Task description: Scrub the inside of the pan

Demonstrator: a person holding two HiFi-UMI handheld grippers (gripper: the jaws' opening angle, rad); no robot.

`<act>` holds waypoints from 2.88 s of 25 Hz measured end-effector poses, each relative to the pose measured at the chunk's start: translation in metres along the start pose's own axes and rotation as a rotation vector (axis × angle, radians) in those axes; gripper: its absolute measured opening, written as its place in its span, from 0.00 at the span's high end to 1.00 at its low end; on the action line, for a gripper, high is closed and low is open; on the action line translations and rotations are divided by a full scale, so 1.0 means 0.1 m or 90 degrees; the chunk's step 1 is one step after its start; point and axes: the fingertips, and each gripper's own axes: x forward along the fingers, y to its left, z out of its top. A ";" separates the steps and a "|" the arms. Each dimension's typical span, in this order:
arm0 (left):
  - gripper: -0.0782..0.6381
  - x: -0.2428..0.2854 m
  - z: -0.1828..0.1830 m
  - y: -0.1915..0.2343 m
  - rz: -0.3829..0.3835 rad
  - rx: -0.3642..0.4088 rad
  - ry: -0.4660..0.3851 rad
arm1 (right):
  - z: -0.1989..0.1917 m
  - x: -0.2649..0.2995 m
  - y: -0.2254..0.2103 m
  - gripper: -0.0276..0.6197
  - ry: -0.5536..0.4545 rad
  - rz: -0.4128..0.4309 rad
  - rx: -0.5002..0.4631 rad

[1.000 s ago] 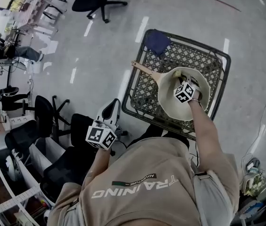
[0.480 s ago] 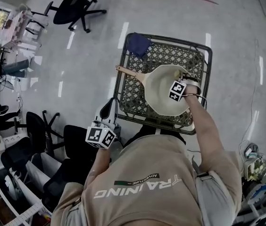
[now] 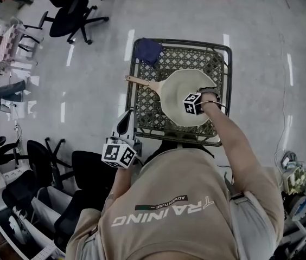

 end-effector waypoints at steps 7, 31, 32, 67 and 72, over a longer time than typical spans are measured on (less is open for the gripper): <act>0.87 -0.20 0.00 0.19 0.000 -0.007 -0.022 | 0.13 -0.20 0.58 0.82 -0.012 0.234 0.101; 0.87 -0.60 -0.10 0.33 0.014 0.026 -0.013 | 1.65 -1.10 0.45 0.82 -0.460 0.611 0.777; 0.87 -0.61 -0.11 0.33 0.015 0.030 -0.007 | 1.68 -1.14 0.38 0.82 -0.505 0.630 0.808; 0.87 0.15 -0.02 0.20 -0.038 0.064 0.069 | 0.86 -0.23 -0.47 0.82 -0.433 0.200 0.880; 0.87 0.15 -0.06 0.10 -0.066 0.046 0.059 | 0.41 -0.04 -0.44 0.82 -0.376 0.178 0.924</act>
